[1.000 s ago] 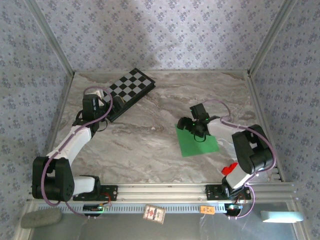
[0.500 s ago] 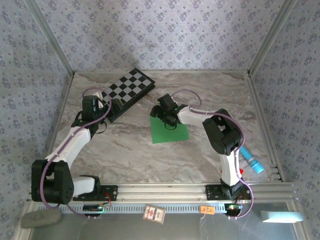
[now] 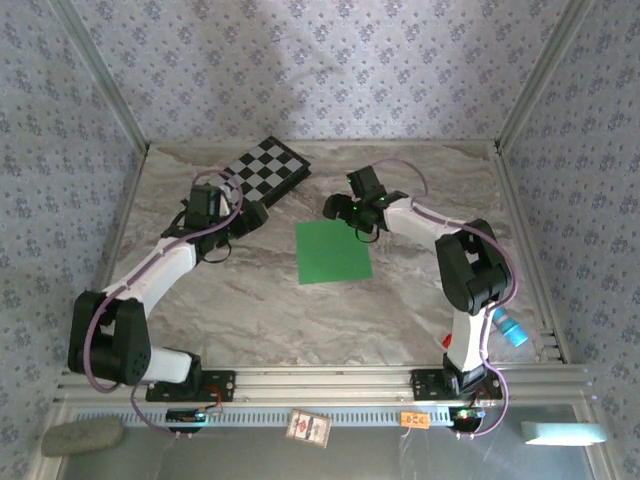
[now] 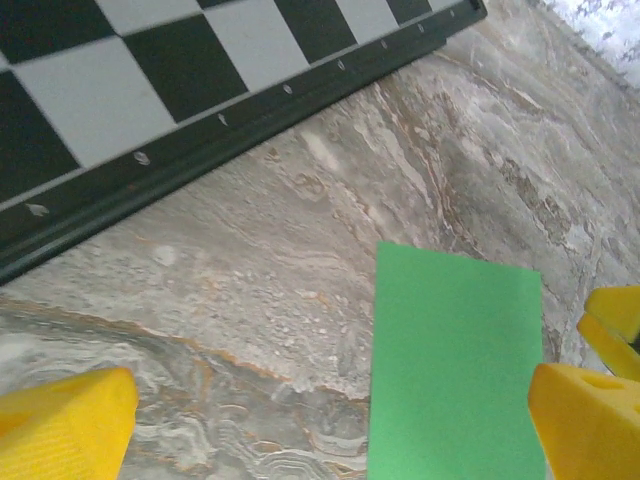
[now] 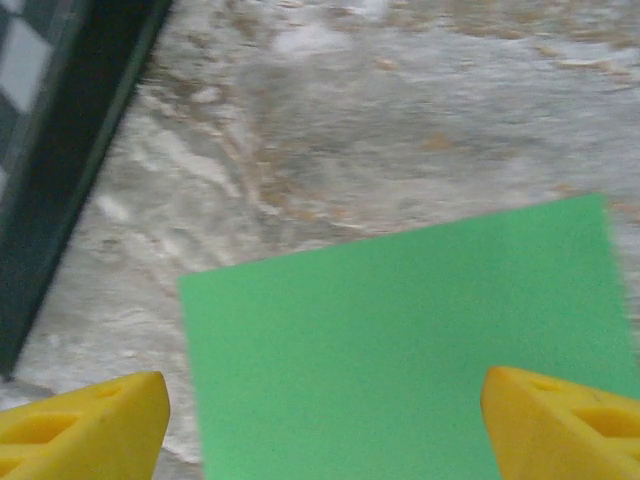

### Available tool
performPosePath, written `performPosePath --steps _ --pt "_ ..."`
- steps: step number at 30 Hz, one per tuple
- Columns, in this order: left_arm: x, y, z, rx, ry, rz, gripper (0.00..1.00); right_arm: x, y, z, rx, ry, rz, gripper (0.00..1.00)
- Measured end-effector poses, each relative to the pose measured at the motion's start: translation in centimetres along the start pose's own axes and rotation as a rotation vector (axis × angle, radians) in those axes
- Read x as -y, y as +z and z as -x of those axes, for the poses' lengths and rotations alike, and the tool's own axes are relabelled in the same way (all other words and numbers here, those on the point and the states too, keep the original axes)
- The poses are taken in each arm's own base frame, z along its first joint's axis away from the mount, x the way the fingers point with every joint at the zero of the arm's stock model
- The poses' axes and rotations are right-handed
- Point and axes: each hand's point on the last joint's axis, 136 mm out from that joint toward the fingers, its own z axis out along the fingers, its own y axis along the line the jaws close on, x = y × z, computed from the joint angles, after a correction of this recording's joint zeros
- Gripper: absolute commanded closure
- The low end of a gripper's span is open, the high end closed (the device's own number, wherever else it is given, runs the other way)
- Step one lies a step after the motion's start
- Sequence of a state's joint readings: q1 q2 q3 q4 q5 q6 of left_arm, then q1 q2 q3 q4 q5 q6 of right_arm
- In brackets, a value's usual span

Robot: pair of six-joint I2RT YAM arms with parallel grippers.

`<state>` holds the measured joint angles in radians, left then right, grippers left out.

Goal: Fold a paper plane with a square sheet of paper (pick it up from the middle)
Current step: Move the square sheet of paper to the center of the table.

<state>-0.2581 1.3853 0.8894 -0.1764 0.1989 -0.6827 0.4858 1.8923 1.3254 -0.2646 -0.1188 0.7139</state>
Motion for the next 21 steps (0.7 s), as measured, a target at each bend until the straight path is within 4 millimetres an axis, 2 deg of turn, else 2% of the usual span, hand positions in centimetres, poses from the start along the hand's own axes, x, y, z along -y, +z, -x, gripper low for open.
performPosePath --steps 3,9,13,21 --pt "0.7 1.2 -0.9 -0.036 -0.002 0.000 0.00 1.9 0.3 -0.3 -0.036 0.002 -0.036 0.18" --pt "1.4 3.1 -3.3 -0.114 -0.004 0.013 0.00 2.6 1.6 -2.7 -0.107 -0.022 -0.059 0.18" --pt "2.2 3.8 -4.0 -0.137 0.004 0.009 0.00 3.1 2.3 -4.9 -0.153 -0.036 -0.108 0.18" --pt "2.1 4.3 -4.3 -0.154 -0.018 0.031 0.01 1.6 2.4 -7.2 -0.144 0.028 -0.161 0.17"
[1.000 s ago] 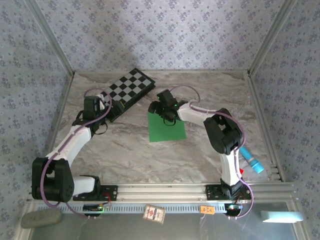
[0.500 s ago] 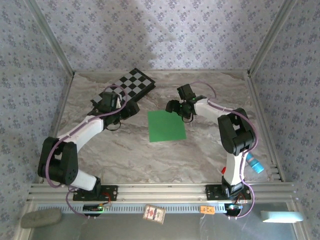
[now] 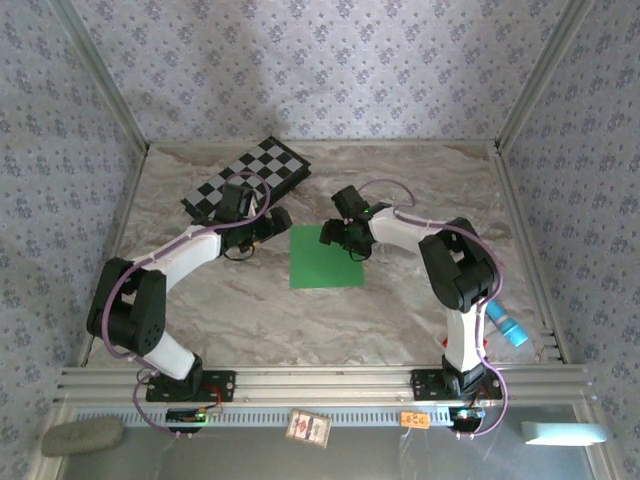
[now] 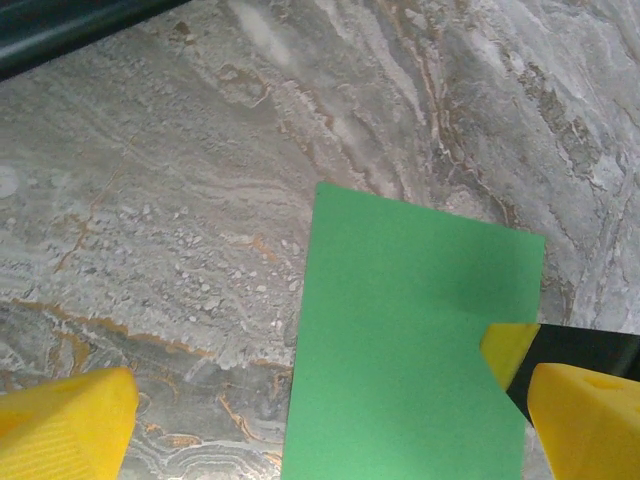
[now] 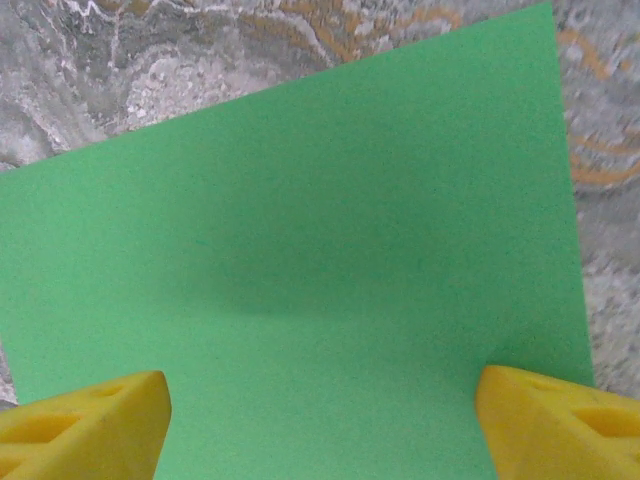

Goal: Fold a paper plane with a square sheet of paper (pick it up from the middle)
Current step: Move the square sheet of paper to the center of the table, then first fold the square sheet of paper in half at the center of the table.

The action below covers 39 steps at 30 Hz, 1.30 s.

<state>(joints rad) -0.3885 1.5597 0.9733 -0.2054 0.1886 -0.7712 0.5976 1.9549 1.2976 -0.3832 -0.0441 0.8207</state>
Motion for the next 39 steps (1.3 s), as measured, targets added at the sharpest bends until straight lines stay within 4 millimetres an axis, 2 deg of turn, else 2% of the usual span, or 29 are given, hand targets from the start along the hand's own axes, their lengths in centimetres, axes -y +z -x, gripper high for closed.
performPosePath --steps 6,9,13,16,18,22,26,32,39 --pt "-0.4 -0.1 0.1 -0.015 -0.024 0.049 0.03 -1.5 -0.5 -1.8 -0.002 0.096 0.040 0.15" --pt "-0.2 0.0 -0.3 -0.037 -0.015 0.076 0.03 -1.6 -1.5 -1.8 0.011 0.122 0.086 0.11" --pt "0.5 0.6 -2.4 -0.103 0.055 0.147 0.00 0.2 -4.8 0.6 0.093 0.144 0.153 0.00" --pt "0.9 1.1 -4.6 -0.167 0.125 0.215 0.00 2.0 -7.2 3.6 0.178 0.147 0.196 0.00" --pt "1.5 1.5 -5.7 -0.203 0.171 0.255 0.00 3.6 -7.9 5.1 0.216 0.149 0.201 0.00" --pt "3.9 2.8 -7.4 -0.245 0.274 0.307 0.02 7.4 -8.1 7.1 0.246 0.148 0.167 0.00" --pt "5.4 4.5 -9.3 -0.289 0.342 0.349 0.07 9.5 -8.4 8.2 0.260 0.142 0.154 0.00" --pt "4.9 6.4 -10.3 -0.347 0.370 0.413 0.15 10.6 -8.3 8.7 0.256 0.116 0.157 0.00" --pt "5.1 7.8 -10.8 -0.395 0.421 0.451 0.18 10.6 -7.9 8.5 0.238 0.110 0.166 0.00"
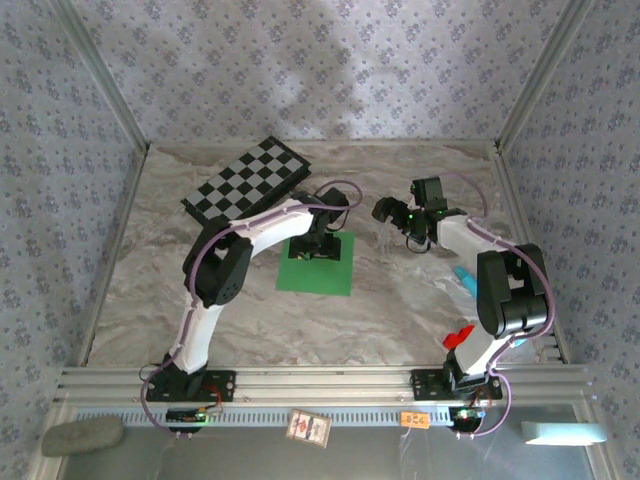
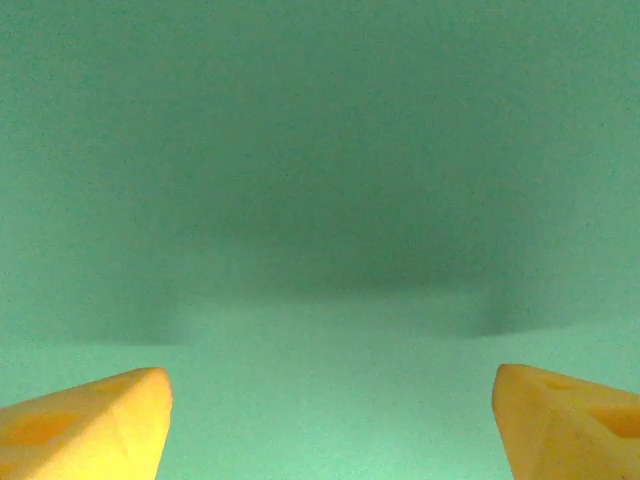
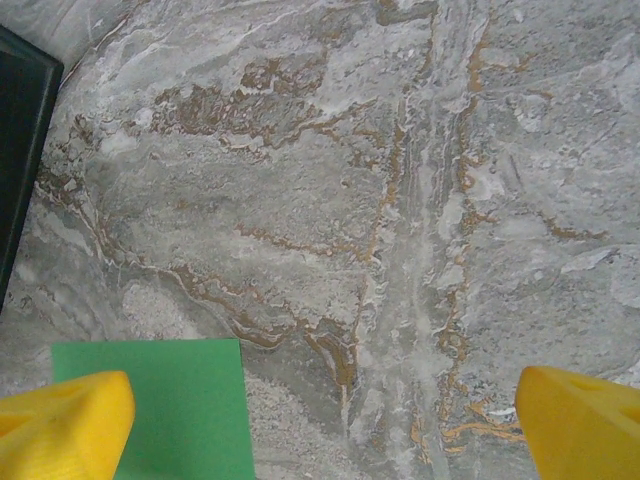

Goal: Fold a paper plane with a square sheet of paper (pick it up from the middle)
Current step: First fold the square sheet of paper in half at the center of the table.

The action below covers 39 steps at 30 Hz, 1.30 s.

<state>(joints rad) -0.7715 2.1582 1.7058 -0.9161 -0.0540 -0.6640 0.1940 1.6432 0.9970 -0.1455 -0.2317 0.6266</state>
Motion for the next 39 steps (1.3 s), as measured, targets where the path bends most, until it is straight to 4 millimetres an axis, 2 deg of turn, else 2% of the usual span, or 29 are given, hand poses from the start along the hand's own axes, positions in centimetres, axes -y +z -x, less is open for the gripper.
performPosePath --steps 15,30,35,39 --pt "0.3 1.5 -0.8 -0.023 0.030 0.031 0.25 0.4 0.4 -0.2 -0.014 0.010 -0.001 0.00" --pt "-0.1 1.5 -0.6 -0.003 0.011 0.005 0.33 0.4 0.6 -0.3 -0.021 0.011 0.004 0.00" --pt "-0.4 1.3 -0.6 -0.001 -0.001 0.005 0.45 0.4 0.6 -0.3 -0.021 0.011 0.004 0.00" --pt "-0.6 1.0 -0.7 -0.002 -0.013 -0.016 0.63 0.4 0.6 -0.2 -0.020 0.017 0.004 0.00"
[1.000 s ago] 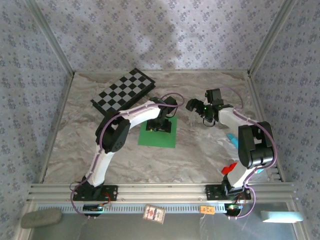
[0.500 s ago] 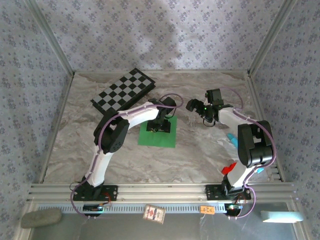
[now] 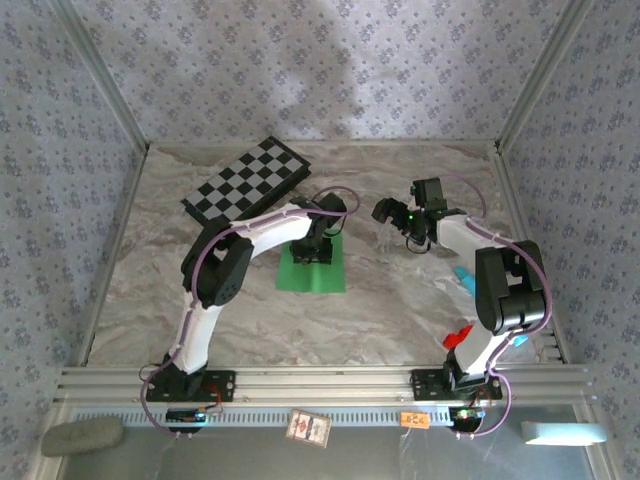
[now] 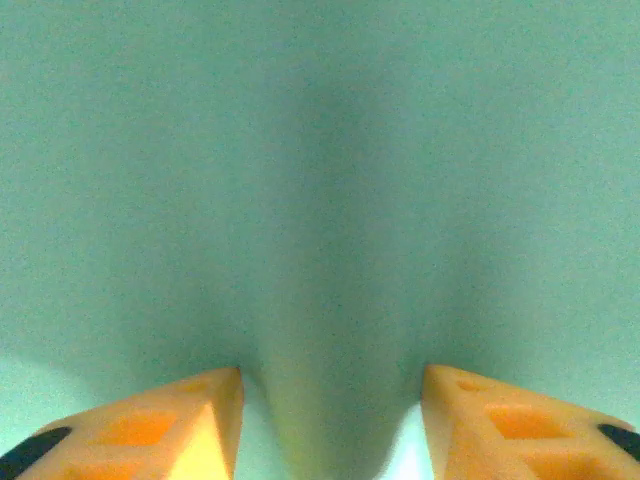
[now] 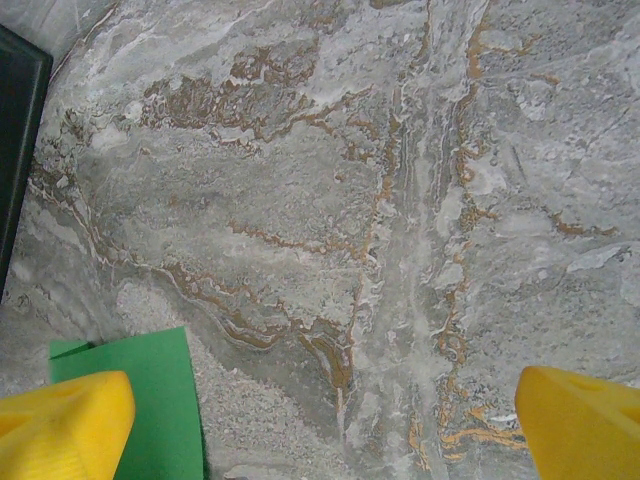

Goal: Fold a paper plane with a square sheet of paper (pick it up from the middle)
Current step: First fold the square sheet of paper in half at the center of the table.

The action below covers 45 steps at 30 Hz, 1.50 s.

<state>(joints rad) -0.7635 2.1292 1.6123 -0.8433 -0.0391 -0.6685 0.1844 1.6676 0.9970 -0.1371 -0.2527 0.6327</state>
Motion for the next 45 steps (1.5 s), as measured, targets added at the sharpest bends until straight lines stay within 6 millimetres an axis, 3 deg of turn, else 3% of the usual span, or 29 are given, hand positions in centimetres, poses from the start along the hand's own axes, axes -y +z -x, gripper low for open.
performPosePath --steps 4,9,12,14,19,26,30,35,45 --pt "1.6 -1.8 0.0 -0.024 -0.019 -0.164 0.72 -0.2 -0.1 0.1 0.000 0.003 0.021 0.00" --pt "4.4 -8.4 2.1 0.074 -0.056 -0.493 0.73 -0.9 -0.7 -0.1 0.002 0.006 0.100 0.01" --pt "5.1 -10.7 2.9 0.113 -0.073 -0.640 0.73 -1.5 -1.1 -0.2 0.005 0.008 0.162 0.03" --pt "5.1 -10.3 2.9 0.106 -0.092 -0.698 0.73 -2.1 -1.2 -0.4 -0.001 0.003 0.204 0.05" --pt "3.4 -5.8 1.6 0.027 -0.154 -0.686 0.74 -3.8 -1.2 -1.6 -0.043 -0.013 0.296 0.14" --pt "2.1 -2.2 0.8 -0.017 -0.167 -0.613 0.77 -6.0 0.5 -5.8 -0.166 -0.070 0.347 0.40" --pt "1.4 -1.2 0.7 -0.023 -0.173 -0.573 0.79 -7.0 2.1 -9.1 -0.268 -0.131 0.328 0.55" --pt "0.9 -0.8 0.8 -0.019 -0.182 -0.550 0.79 -8.6 3.5 -11.4 -0.344 -0.197 0.318 0.72" --pt "0.5 -0.4 0.5 -0.029 -0.183 -0.528 0.78 -8.0 5.6 -13.4 -0.443 -0.225 0.245 0.81"
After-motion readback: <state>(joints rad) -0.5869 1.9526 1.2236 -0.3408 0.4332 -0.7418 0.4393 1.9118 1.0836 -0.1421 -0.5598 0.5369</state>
